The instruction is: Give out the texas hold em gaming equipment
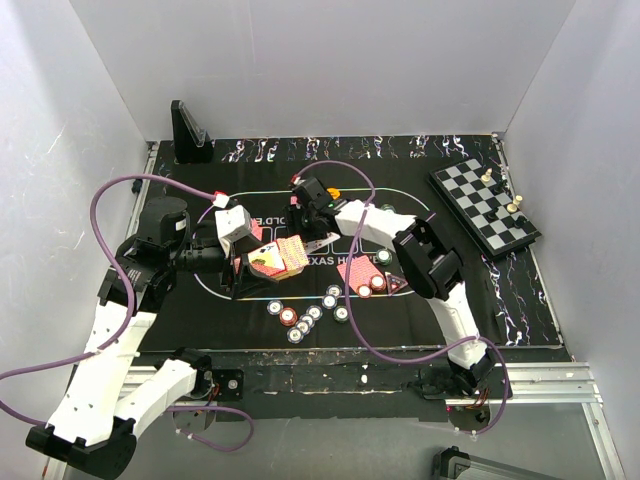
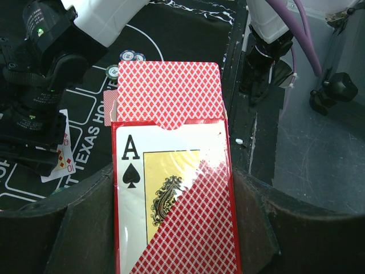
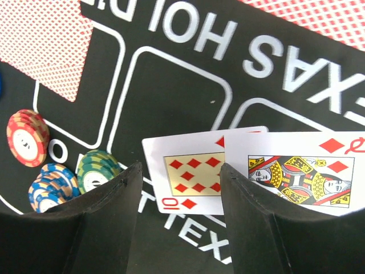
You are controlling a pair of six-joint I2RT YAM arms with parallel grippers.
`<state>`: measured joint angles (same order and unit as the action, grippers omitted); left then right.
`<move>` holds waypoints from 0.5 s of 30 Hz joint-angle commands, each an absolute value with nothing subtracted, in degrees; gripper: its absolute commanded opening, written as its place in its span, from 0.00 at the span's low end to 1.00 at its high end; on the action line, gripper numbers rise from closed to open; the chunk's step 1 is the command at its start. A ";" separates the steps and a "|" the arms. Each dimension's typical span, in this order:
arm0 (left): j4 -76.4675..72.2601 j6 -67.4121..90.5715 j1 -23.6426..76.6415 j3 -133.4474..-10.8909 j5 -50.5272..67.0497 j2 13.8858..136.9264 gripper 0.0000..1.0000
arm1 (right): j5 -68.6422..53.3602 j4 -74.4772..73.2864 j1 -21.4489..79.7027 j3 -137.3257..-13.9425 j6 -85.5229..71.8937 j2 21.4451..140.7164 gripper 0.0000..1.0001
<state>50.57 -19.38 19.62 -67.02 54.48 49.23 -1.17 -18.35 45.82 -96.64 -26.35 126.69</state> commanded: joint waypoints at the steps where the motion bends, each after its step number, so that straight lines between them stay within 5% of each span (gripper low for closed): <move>1: 48.78 -19.07 19.34 -67.68 55.28 48.60 0.00 | 2.02 -21.36 44.30 -92.73 -25.31 125.34 0.64; 15: 46.59 -18.28 19.34 -65.75 55.11 48.34 0.00 | -9.74 -21.53 42.46 -92.64 -29.96 111.64 0.73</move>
